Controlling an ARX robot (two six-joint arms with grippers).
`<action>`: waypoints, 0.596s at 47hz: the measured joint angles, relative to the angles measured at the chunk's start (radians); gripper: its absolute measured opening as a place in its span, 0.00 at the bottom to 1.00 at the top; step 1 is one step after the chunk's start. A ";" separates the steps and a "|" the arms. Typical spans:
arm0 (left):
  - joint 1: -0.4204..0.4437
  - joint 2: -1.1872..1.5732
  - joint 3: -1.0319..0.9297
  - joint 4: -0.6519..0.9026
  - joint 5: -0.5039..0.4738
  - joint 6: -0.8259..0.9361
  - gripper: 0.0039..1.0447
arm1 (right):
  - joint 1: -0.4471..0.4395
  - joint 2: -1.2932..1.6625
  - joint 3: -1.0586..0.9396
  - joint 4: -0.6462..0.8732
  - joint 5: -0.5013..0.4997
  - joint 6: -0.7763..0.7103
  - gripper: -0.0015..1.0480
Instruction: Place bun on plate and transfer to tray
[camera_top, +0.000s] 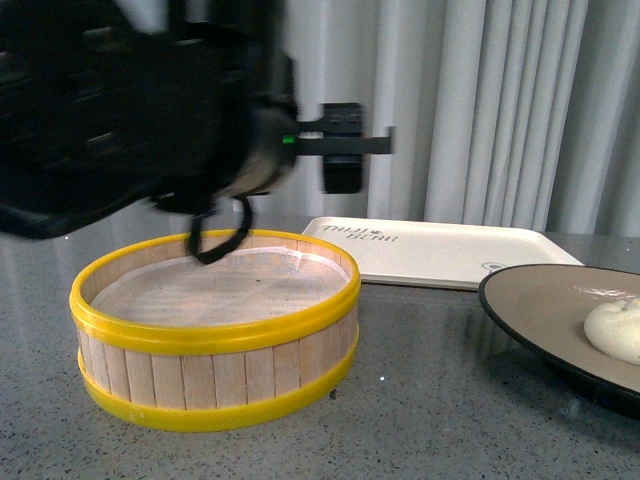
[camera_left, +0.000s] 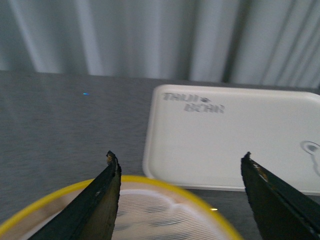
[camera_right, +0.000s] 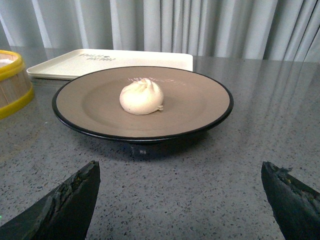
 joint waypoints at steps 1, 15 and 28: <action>0.006 -0.016 -0.026 0.022 0.001 0.003 0.65 | 0.000 0.000 0.000 0.000 0.001 0.000 0.92; 0.185 -0.358 -0.616 0.280 0.141 0.046 0.12 | 0.000 0.000 0.000 0.000 0.000 0.000 0.92; 0.299 -0.567 -0.879 0.324 0.247 0.053 0.04 | 0.000 0.000 0.000 0.000 0.000 0.000 0.92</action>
